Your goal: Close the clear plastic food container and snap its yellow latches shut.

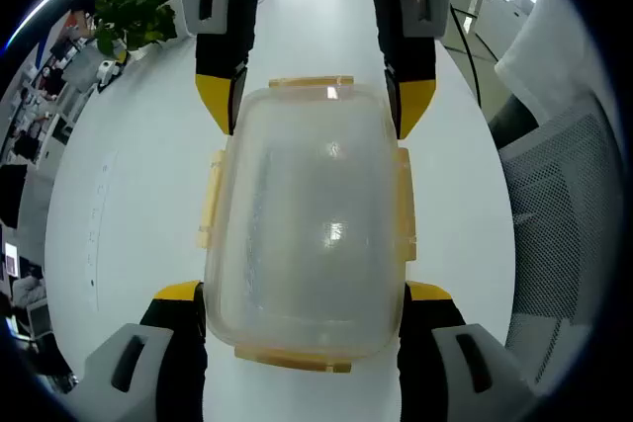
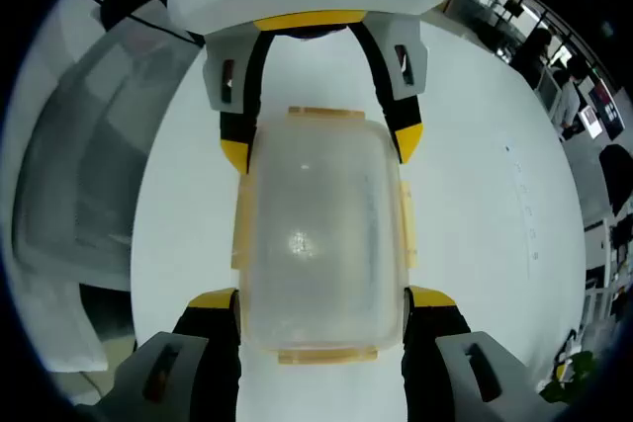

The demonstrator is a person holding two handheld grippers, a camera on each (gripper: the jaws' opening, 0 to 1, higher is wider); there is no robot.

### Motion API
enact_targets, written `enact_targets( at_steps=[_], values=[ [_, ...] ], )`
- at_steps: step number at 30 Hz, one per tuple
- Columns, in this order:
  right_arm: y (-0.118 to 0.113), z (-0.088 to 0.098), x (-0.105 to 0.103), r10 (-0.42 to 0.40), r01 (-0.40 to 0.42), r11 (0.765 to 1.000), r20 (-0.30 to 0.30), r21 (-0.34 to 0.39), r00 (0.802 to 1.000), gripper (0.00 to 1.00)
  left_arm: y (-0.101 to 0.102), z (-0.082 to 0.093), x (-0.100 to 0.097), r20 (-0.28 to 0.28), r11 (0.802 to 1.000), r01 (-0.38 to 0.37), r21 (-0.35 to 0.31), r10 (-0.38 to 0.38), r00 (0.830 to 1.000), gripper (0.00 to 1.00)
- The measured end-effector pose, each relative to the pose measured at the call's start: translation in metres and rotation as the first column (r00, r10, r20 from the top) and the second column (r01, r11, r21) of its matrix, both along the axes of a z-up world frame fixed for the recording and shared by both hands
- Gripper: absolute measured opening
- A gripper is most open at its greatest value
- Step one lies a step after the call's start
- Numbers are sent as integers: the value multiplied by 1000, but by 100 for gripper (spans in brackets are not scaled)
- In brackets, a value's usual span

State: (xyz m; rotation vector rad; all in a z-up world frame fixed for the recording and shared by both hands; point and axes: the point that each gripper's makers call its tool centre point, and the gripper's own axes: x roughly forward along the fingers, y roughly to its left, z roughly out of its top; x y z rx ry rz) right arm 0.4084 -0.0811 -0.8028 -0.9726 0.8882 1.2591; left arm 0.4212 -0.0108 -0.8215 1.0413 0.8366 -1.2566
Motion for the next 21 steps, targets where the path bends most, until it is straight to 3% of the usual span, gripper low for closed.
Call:
enact_targets(
  at_steps=[21],
  values=[
    [11,0,-3,1,-1,1000,2,-17,1000,66,10,1,-5,-3,1000,-15,-18,15,1000,80]
  ],
)
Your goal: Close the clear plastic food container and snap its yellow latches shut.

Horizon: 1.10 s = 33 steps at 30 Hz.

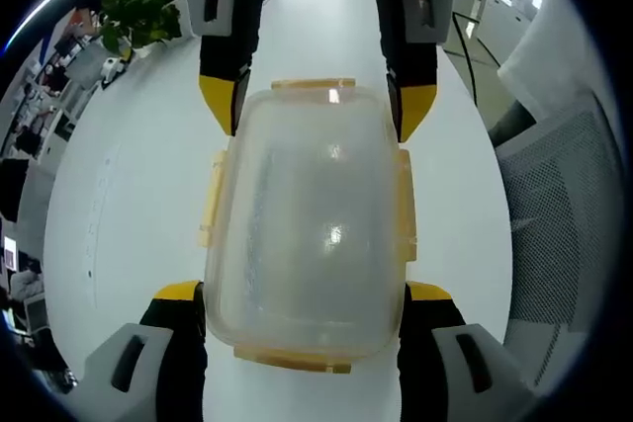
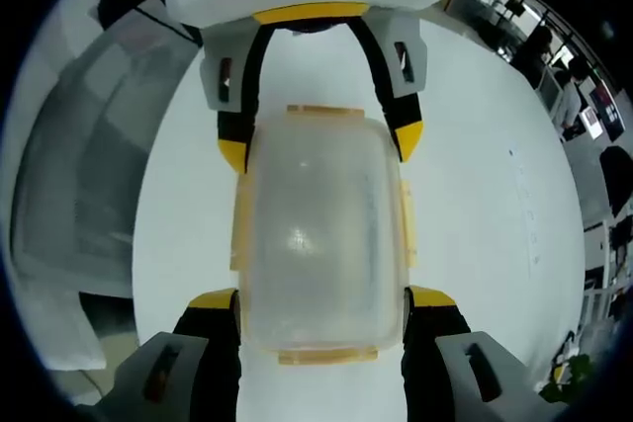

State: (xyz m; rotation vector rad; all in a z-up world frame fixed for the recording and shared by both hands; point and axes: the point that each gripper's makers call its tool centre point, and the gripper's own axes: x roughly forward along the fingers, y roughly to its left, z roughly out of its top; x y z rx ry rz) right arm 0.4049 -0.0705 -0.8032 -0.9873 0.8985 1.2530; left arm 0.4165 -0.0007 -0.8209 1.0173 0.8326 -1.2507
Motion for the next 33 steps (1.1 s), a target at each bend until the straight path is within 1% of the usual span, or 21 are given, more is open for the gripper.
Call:
enact_targets(
  at_steps=[22,33],
  values=[
    [22,-2,-6,6,-6,1000,3,-27,1000,65,22,0,-8,-2,1000,-15,-26,15,1000,80],
    [38,-2,-9,9,-9,999,5,-36,1000,65,37,0,-10,-2,999,-20,-30,20,1000,80]
  ],
)
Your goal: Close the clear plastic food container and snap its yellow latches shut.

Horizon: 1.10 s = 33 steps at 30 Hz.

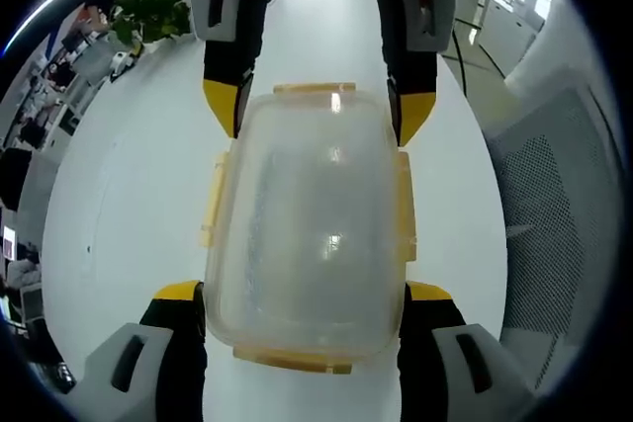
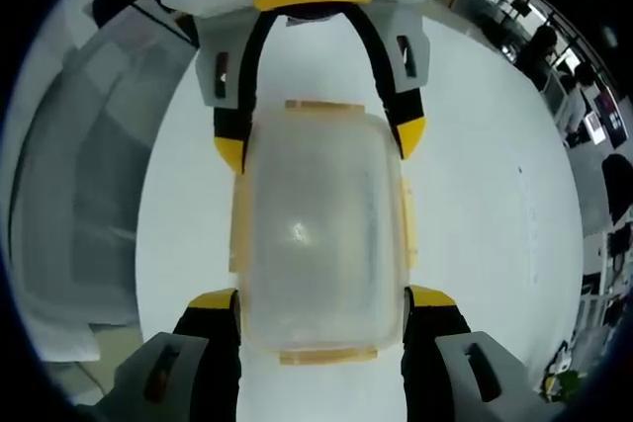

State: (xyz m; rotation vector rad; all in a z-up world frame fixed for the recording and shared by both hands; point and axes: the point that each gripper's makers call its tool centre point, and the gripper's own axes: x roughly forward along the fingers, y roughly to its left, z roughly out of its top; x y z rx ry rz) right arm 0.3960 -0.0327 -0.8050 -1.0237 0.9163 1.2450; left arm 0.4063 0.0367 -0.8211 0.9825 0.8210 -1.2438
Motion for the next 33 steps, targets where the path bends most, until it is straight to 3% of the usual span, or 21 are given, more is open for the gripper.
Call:
enact_targets(
  at_steps=[33],
  values=[
    [55,0,-7,-2,2,1000,13,-14,1000,66,53,0,-7,5,1000,-14,-4,14,1000,81]
  ],
)
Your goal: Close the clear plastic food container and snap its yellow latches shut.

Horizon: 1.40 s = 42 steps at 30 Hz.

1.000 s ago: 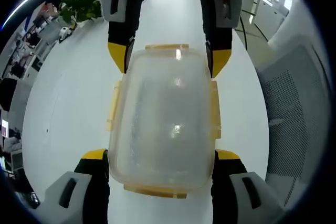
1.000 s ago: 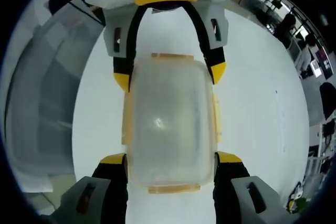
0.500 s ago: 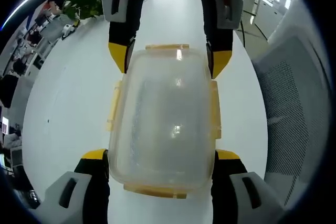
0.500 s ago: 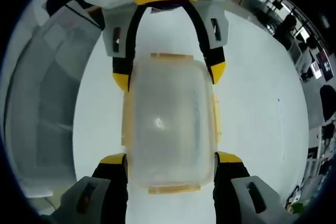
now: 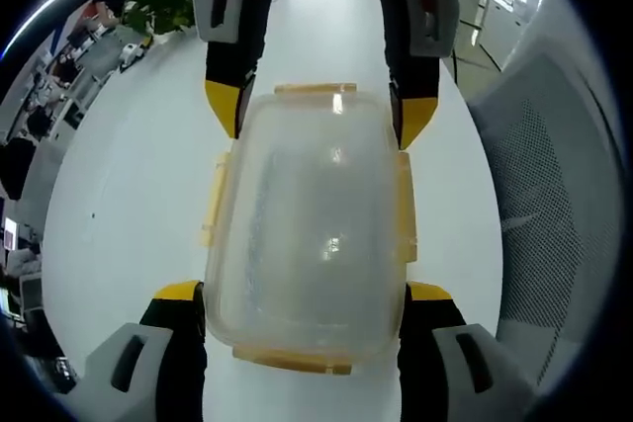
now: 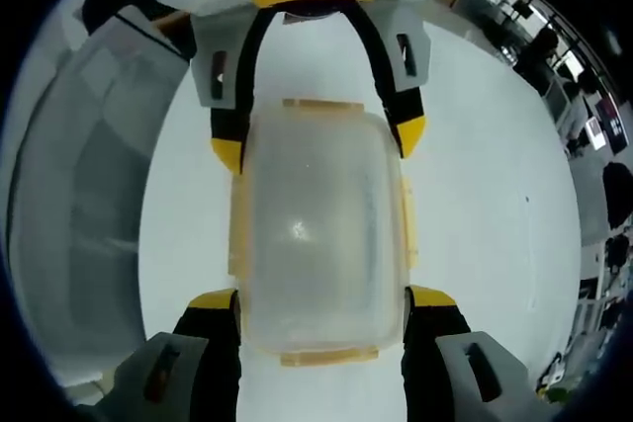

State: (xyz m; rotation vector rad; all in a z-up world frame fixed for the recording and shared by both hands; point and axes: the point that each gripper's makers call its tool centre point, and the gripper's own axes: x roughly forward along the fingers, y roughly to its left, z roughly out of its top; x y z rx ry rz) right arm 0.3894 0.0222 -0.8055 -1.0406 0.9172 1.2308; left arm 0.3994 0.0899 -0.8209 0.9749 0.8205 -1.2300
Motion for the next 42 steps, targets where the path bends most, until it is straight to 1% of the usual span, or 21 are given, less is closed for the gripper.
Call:
enact_targets(
  at_steps=[8,24,29,42],
  values=[
    [3,0,0,2,-2,1000,3,-8,1000,66,5,-1,0,1,1000,-5,5,5,1000,81],
    [4,0,0,-2,2,1000,7,-4,1000,66,5,-1,-1,-6,1000,0,3,1,1000,81],
    [3,1,3,-4,4,1000,8,14,1000,66,5,-1,2,-5,1000,2,5,-2,1000,81],
    [2,1,13,0,0,1000,10,20,1000,66,3,-1,13,-3,1000,-2,9,2,1000,81]
  ],
)
